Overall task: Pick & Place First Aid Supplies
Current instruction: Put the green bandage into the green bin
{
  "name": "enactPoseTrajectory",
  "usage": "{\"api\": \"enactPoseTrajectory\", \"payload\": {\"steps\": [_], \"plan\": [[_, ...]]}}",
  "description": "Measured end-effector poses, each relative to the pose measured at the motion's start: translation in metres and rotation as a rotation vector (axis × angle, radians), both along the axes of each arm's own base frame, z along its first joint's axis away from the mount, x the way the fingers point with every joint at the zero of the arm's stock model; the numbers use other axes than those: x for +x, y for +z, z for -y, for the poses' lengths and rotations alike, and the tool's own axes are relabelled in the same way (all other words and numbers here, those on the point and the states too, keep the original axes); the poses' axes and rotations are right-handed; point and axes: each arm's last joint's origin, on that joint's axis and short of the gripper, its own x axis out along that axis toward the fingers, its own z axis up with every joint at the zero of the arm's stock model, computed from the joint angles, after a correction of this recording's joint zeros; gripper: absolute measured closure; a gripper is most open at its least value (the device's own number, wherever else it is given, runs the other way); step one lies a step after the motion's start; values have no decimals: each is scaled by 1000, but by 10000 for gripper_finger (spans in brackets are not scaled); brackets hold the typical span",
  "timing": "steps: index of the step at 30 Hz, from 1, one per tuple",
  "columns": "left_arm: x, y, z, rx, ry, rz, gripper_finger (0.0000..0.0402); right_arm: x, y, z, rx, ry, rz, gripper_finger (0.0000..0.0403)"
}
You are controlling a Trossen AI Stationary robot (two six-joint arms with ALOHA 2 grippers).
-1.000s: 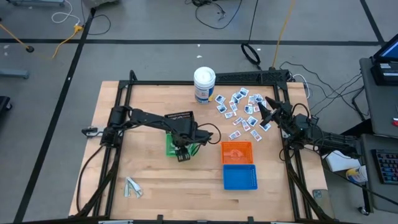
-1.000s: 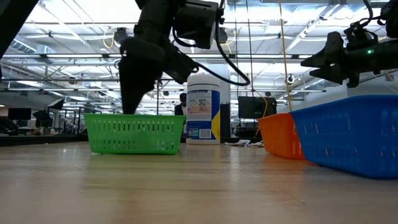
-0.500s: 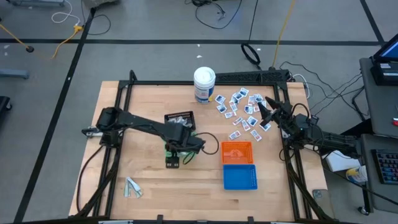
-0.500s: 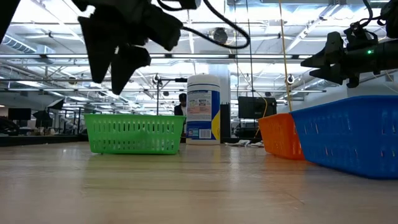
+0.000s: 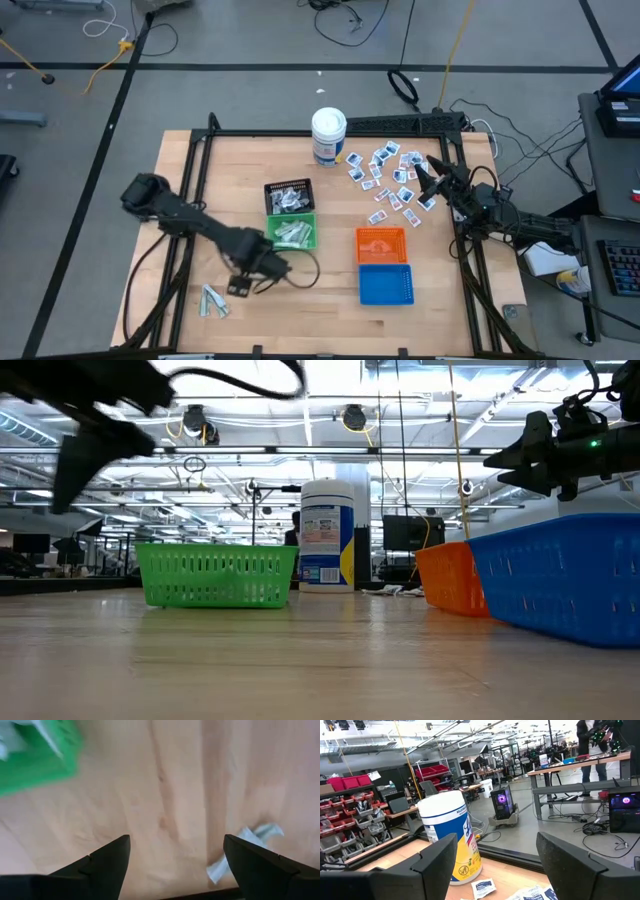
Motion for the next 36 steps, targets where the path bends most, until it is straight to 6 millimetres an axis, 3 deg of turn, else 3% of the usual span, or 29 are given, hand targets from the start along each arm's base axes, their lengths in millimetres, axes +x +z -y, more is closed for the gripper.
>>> {"api": "enactPoseTrajectory", "payload": {"steps": [8,16,22,36], "plan": [[-39,-10,18,1,-77,-8,72,0,0,0,0,0,0,136],[-65,-16,29,-28,-88,-18,70,0,0,0,0,0,0,135],[-77,-22,34,-39,-75,-32,75,0,0,0,0,0,-1,136],[-98,-64,37,-73,-61,-45,78,0,0,0,0,0,-1,135]]}}
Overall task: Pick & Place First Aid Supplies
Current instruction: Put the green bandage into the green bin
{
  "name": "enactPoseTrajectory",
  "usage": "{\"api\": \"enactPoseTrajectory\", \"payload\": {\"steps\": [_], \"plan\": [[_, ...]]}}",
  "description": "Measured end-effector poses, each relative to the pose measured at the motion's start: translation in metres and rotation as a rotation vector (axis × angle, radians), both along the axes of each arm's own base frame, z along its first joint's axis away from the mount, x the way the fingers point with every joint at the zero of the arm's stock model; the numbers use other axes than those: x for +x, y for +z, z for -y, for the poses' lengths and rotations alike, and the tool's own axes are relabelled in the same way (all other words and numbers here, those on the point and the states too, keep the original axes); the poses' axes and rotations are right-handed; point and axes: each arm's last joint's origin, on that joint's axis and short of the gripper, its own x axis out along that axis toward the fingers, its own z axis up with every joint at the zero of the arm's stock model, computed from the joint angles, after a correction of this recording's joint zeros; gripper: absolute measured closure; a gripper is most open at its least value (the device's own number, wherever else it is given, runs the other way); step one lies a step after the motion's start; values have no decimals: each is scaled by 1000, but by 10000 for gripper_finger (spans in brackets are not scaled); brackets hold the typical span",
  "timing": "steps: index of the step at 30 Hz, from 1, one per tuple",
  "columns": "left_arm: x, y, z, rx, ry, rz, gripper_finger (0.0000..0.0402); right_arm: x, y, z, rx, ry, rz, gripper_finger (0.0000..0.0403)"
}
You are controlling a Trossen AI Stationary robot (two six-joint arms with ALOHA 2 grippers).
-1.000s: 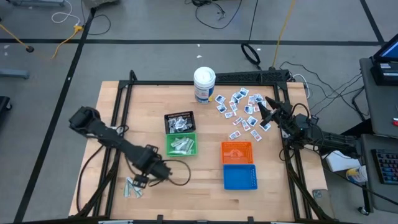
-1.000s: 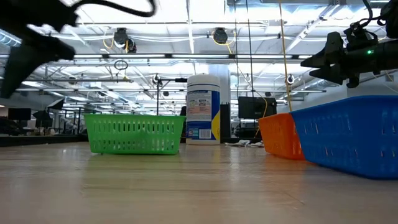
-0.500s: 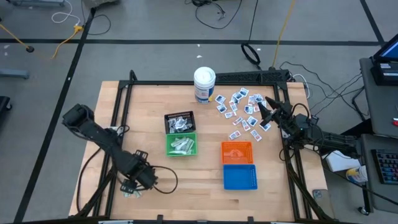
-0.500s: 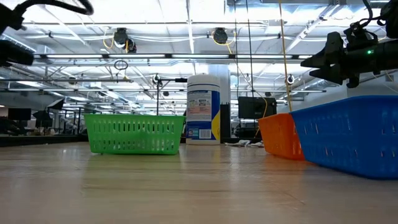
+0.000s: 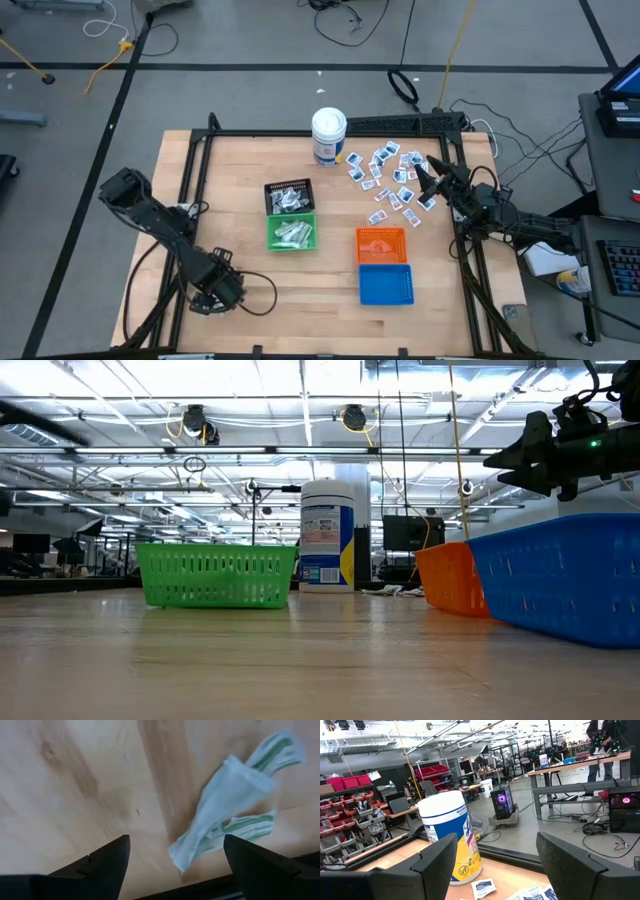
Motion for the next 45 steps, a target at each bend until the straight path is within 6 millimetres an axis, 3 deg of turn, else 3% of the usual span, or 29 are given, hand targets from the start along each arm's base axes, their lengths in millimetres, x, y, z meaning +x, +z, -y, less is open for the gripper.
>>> {"api": "enactPoseTrajectory", "payload": {"steps": [6,10,24,30,37,45], "plan": [[-5,-10,-5,3,-21,-8,90,0,0,0,0,0,0,136],[-6,-11,-5,-15,-24,-22,125,0,0,0,0,0,0,135],[-6,-11,-4,-30,-1,-42,391,0,0,0,0,1,0,135],[-5,-7,-8,-58,49,-68,398,0,0,0,0,0,0,135],[-10,21,-22,-91,135,0,400,0,0,0,0,0,1,136],[-18,47,-44,-39,361,72,400,0,0,0,0,0,0,135]]}}
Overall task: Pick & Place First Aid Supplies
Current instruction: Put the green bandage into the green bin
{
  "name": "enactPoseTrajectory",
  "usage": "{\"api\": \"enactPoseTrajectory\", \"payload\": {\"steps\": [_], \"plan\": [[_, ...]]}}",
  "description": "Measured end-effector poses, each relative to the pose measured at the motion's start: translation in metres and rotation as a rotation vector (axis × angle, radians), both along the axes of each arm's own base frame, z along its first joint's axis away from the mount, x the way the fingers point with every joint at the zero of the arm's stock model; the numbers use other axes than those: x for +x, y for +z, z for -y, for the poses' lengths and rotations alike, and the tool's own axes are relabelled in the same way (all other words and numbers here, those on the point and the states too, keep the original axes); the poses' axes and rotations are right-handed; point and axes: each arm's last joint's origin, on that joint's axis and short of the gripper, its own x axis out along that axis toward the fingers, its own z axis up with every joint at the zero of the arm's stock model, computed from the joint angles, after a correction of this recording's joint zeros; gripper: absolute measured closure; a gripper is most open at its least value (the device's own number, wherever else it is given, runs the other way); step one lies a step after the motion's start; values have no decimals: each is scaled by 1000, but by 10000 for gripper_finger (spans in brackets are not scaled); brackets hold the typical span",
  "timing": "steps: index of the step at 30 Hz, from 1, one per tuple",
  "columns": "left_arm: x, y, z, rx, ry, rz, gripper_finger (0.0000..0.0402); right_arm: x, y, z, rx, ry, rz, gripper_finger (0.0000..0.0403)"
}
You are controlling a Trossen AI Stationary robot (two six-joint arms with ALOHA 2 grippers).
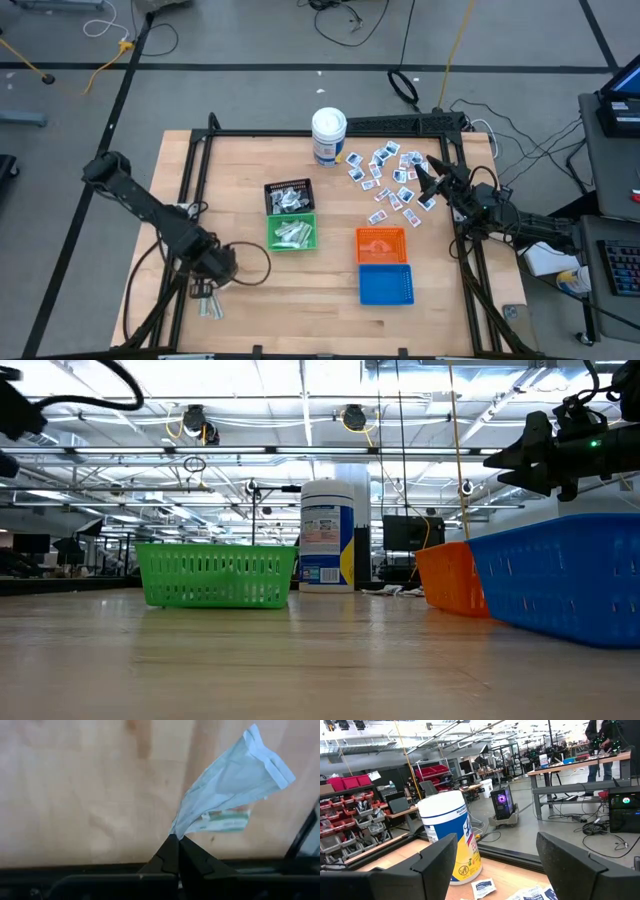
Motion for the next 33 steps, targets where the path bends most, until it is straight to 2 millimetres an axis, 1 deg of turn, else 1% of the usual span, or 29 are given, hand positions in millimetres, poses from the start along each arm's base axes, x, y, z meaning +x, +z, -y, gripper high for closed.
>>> {"api": "enactPoseTrajectory", "payload": {"steps": [3,7,12,18,22,26,28,30,33], "plan": [[8,0,-9,19,84,6,401,0,0,0,0,0,0,135],[33,5,-23,56,158,8,401,0,0,0,0,0,0,136],[74,16,-46,72,190,17,401,0,0,0,0,0,0,136],[126,30,-80,87,221,6,401,0,0,0,0,0,0,135],[156,43,-101,101,238,24,401,0,0,0,0,0,0,136],[177,56,-118,113,262,42,401,0,0,0,0,0,0,136],[184,57,-123,119,277,47,401,0,0,0,0,0,0,135],[187,52,-126,127,285,38,401,0,0,0,0,0,0,135],[194,40,-128,131,291,11,401,0,0,0,0,0,0,135]]}}
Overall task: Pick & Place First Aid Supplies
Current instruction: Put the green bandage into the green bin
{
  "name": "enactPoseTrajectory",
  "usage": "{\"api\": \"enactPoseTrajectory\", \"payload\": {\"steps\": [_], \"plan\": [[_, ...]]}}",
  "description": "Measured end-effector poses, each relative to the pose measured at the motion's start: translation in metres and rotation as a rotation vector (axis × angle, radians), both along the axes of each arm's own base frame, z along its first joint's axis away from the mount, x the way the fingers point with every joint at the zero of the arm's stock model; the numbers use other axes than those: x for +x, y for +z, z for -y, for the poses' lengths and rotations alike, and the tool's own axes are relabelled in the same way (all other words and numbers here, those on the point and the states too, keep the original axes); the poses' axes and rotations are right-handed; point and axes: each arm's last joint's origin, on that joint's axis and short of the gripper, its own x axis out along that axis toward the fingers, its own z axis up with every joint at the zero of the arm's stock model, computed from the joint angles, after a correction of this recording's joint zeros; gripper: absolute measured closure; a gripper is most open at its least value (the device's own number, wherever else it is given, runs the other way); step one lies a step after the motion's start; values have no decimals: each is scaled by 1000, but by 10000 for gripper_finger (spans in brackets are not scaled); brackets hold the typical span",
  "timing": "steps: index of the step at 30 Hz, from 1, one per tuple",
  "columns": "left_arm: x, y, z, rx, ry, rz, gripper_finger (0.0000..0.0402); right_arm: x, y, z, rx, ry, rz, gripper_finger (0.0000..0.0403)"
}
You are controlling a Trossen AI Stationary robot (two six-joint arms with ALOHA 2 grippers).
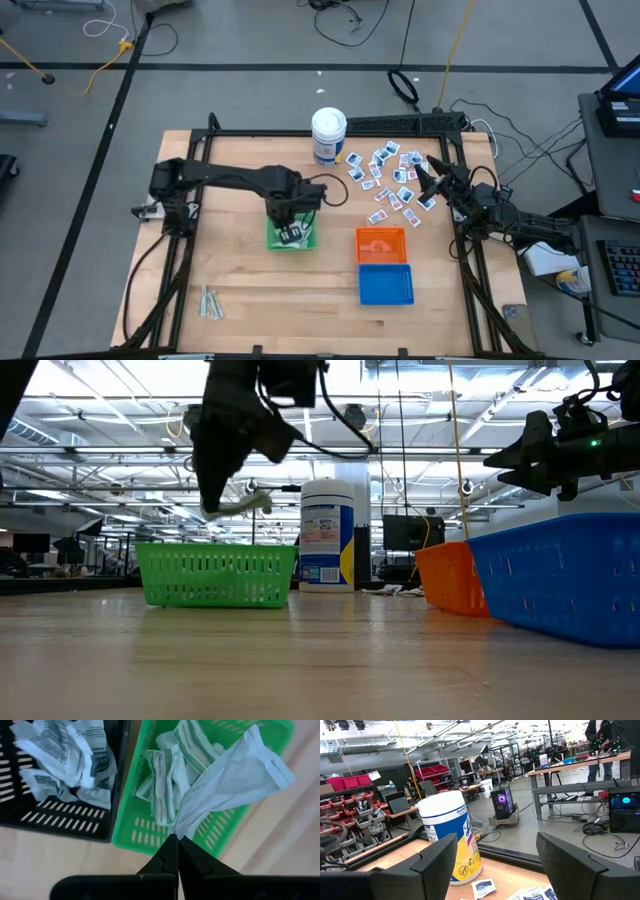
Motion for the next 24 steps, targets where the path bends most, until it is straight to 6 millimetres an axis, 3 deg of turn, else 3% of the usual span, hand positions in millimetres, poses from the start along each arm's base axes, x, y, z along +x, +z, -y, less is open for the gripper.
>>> {"api": "enactPoseTrajectory", "payload": {"steps": [9,15,19,24], "plan": [[15,-40,-1,-2,23,-116,401,0,0,0,0,0,0,136],[18,-49,-1,2,57,-143,388,0,0,0,0,0,0,135],[20,-49,-1,2,63,-132,357,0,0,0,0,0,0,136],[18,-45,-1,29,111,-122,274,0,0,0,0,0,0,136]]}}
